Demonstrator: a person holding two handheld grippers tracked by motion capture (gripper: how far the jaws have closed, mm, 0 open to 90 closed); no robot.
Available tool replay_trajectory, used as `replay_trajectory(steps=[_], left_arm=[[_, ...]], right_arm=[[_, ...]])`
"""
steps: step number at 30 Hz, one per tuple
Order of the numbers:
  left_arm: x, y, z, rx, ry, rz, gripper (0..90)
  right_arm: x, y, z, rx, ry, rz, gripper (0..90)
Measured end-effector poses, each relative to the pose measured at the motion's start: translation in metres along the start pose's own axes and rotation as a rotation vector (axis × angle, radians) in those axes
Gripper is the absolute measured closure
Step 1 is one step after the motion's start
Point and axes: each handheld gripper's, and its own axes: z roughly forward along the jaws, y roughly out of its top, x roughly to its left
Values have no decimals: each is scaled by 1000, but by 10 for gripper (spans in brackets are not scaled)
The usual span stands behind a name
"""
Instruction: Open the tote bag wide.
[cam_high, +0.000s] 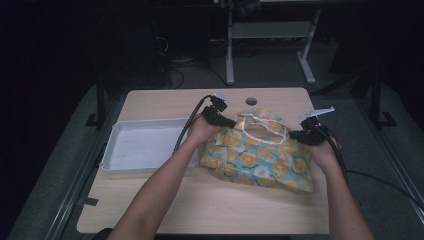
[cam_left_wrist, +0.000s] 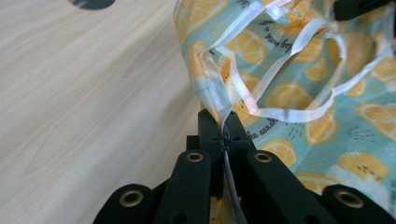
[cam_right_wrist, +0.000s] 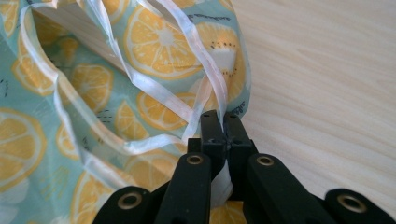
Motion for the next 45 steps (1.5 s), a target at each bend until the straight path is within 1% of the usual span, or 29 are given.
replay_trajectory(steps=[2,3,4,5,6,8,9,10,11,12,13,15,17,18,20,21,24,28,32,35,37,38,40,41,45], left_arm=[[-5,-2,-7,-7,-10,11,897],[-8,-4,-11,-10,-10,18,897],[-10,-5,-14,-13,-13,24,897],[-13,-7,-16,-16,-14,29,897],[-16,-11,-21,-33,-25,29,897],[-17,-12,-24,-38,-29,29,897],[-19,-14,-28,-55,-37,30,897],[-19,-14,-28,-55,-37,30,897],[-21,-15,-33,-75,-48,34,897],[-21,-15,-33,-75,-48,34,897],[-23,-15,-35,-86,-50,34,897],[-25,-13,-40,-107,-47,48,897],[-24,-11,-44,-110,-36,60,897],[-23,-9,-46,-122,-45,52,897],[-23,-9,-47,-128,-51,47,897],[-24,-9,-48,-135,-55,44,897],[-27,-12,-51,-131,-61,52,897],[-30,-20,-56,-139,-91,34,897],[-39,-30,-63,-133,-95,47,897],[-46,-37,-67,-128,-104,54,897],[-50,-41,-70,-123,-98,66,897],[-52,-43,-71,-127,-102,59,897],[-54,-47,-74,-122,-105,63,897],[-56,-49,-75,-129,-106,57,897],[-61,-55,-80,-139,-114,60,897]], right_arm=[[4,-1,-7,-10,10,3,896],[4,-1,-7,-10,10,3,896],[6,-2,-9,-15,7,-17,896],[11,-4,-15,-25,6,-27,897],[13,-5,-17,-31,7,-34,897],[16,-6,-19,-35,8,-33,896],[20,-8,-24,-56,15,-35,896],[20,-8,-24,-56,15,-35,896],[22,-8,-28,-73,18,-41,896],[22,-8,-28,-73,18,-41,896],[24,-7,-29,-80,18,-39,896],[26,-5,-34,-103,23,-37,892],[26,-1,-38,-139,25,-38,891],[27,4,-42,-160,21,-46,891],[28,5,-43,-168,21,-44,891],[29,6,-46,-186,36,-49,891],[32,5,-47,-172,34,-59,890],[36,0,-53,-156,57,-64,891],[45,-9,-65,-160,80,-69,892],[51,-15,-70,-153,83,-80,892],[54,-19,-72,-148,87,-77,892],[57,-23,-73,-142,93,-72,892],[59,-25,-74,-139,95,-66,892],[63,-30,-76,-135,96,-74,892],[66,-34,-79,-139,102,-74,892]])
